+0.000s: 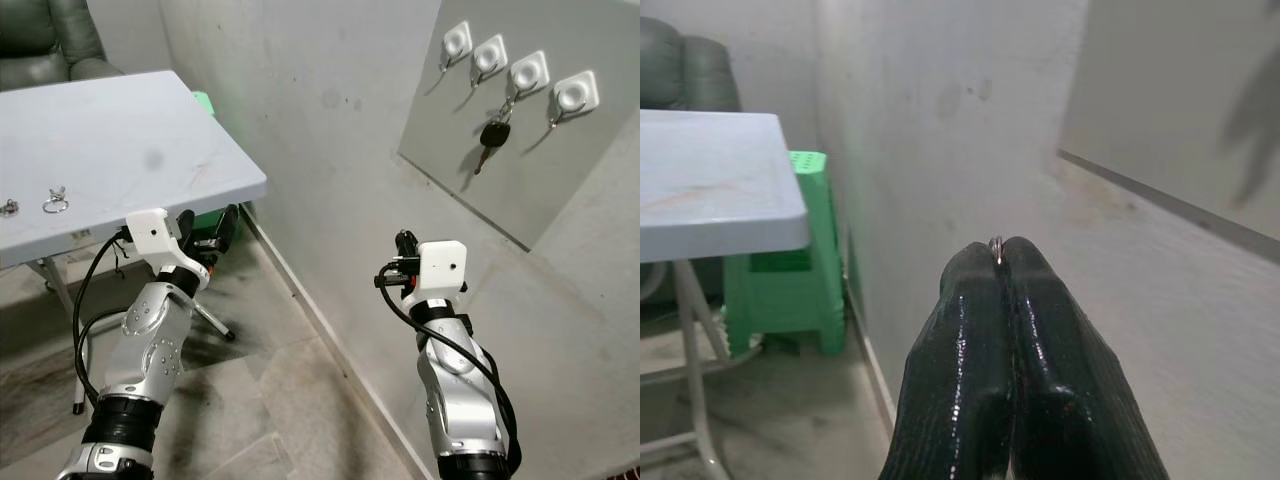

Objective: Hang keys on a hook

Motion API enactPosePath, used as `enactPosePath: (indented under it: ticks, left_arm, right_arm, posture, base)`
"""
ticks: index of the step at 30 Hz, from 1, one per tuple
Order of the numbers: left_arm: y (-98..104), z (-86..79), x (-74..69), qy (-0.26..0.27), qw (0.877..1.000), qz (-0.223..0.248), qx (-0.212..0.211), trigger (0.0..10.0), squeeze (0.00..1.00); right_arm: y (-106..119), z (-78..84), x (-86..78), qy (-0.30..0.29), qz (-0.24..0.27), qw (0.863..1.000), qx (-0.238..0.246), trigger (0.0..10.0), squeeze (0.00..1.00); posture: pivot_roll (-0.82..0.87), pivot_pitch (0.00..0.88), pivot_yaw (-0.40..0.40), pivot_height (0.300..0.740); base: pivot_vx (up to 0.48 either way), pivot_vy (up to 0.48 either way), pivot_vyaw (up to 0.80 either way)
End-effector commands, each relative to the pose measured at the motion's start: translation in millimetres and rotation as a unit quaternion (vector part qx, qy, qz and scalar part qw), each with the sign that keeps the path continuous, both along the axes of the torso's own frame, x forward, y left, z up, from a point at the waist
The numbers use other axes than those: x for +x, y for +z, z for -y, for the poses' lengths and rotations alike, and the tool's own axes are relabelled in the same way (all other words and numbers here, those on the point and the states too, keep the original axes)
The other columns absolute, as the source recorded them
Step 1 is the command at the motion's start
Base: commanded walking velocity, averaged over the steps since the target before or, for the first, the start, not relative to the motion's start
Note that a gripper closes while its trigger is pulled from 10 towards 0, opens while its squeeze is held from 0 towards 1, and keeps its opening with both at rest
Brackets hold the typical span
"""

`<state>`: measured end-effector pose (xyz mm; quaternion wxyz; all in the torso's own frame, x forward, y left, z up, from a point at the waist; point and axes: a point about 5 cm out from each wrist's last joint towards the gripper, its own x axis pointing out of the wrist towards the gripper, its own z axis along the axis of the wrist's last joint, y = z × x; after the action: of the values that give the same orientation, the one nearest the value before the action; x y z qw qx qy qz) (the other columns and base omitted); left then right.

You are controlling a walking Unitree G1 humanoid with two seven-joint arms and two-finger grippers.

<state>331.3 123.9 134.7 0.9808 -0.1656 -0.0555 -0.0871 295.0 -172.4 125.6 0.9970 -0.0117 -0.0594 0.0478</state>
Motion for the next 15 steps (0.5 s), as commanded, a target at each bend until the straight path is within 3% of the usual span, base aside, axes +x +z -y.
enactPosePath:
  ticks: [1, 3, 15]
  left_arm:
    - [3.0, -0.8, 2.7, 0.005, 1.000, 0.000, 0.005, 10.0, 0.00]
    - [2.4, -0.7, 3.3, 0.008, 1.000, -0.004, 0.003, 10.0, 0.00]
    - [0.7, 1.5, 4.5, 0.018, 1.000, -0.013, 0.003, 10.0, 0.00]
  right_arm:
    - [5.6, 0.1, 0.8, 0.000, 0.010, 1.000, -0.001, 10.0, 0.00]
    - [5.8, 0.4, 1.0, 0.001, 0.011, 1.000, 0.000, 10.0, 0.00]
    - [4.5, -1.0, 0.0, 0.004, 0.009, 1.000, -0.001, 10.0, 0.00]
  posture:
    - [-0.04, 0.000, -0.067, 0.740]
    - [-0.04, 0.000, -0.067, 0.740]
    - [-0.04, 0.000, -0.068, 0.740]
  base:
    - [0.000, 0.469, 0.00]
    - [0.000, 0.458, 0.00]
    - [0.000, 0.000, 0.00]
